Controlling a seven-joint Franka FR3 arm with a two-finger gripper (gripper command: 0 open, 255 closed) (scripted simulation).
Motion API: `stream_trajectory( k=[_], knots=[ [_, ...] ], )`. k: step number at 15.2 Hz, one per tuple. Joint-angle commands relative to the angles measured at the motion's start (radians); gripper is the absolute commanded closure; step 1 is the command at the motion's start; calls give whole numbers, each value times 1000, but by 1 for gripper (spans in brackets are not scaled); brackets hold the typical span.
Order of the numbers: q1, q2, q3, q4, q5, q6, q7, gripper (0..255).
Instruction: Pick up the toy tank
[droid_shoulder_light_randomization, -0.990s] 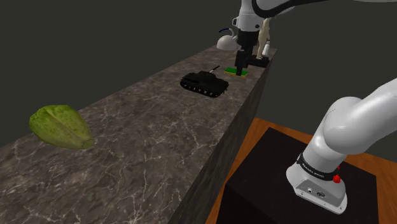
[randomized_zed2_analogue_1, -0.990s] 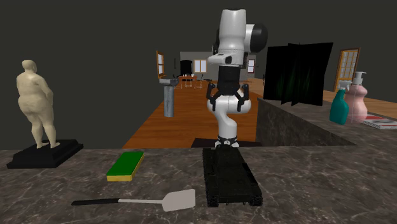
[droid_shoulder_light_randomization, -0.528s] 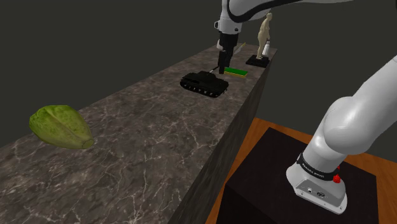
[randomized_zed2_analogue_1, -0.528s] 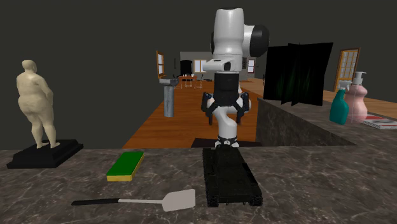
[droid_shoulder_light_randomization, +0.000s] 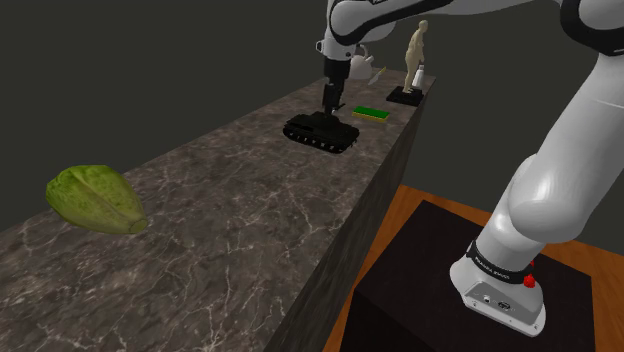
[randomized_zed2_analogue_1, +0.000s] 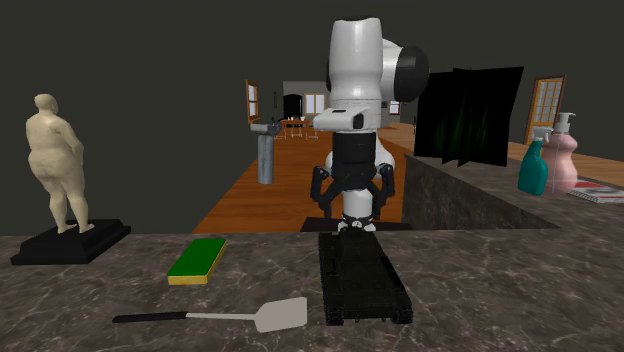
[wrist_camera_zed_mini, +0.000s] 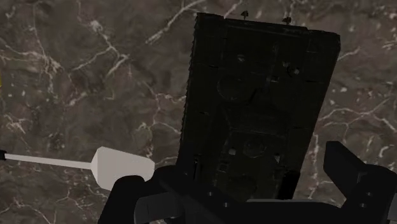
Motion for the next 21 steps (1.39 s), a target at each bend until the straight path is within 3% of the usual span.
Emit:
stream_trajectory(
  k=[1, 6, 7, 16, 21],
  knots=[
    [0, 11, 0, -11, 2, 23, -4, 0],
    [0, 21, -1, -48, 3, 70, -5, 0],
    [0, 20, -1, -47, 3, 68, -5, 255],
    [0, 21, -1, -48, 3, 70, -5, 255],
    [0, 8, 0, 4, 1, 4, -3, 255]
  ],
)
